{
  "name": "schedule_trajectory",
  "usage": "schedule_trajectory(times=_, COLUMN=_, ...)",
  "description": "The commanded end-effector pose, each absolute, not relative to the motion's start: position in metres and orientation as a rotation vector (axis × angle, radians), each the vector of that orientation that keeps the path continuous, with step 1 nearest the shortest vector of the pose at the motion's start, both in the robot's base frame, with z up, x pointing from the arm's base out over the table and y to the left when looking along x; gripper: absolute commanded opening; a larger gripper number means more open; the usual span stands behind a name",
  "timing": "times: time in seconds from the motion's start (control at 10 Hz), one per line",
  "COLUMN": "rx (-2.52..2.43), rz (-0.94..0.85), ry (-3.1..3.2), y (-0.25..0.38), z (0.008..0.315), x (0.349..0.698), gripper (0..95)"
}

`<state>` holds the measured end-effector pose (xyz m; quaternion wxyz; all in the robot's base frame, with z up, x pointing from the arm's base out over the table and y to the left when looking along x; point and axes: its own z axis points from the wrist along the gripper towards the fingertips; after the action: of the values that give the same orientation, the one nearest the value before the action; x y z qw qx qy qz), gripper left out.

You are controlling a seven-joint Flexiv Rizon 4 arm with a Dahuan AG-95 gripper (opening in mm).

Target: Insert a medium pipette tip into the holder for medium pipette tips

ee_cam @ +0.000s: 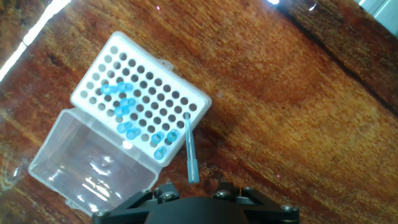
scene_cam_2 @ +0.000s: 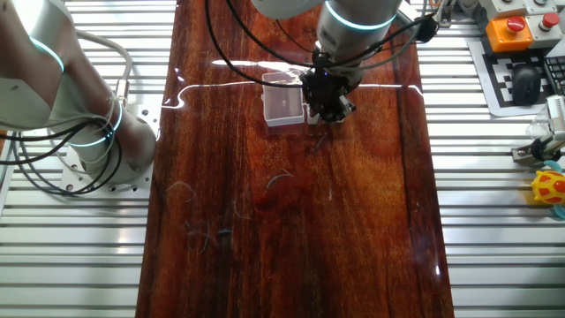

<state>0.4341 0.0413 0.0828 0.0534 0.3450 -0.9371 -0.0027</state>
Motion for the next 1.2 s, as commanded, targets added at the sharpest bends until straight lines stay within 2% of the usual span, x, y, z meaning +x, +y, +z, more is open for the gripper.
schedule_trajectory(times=0.1, rx=1.047, rz=0.014, ry=-2.824, y=0.042, z=0.086, x=0.434, gripper=0.0)
schedule_trajectory(times=1.2, rx=1.111, rz=0.141, ry=-2.643, y=0.051, z=0.098, x=0.444, gripper=0.0)
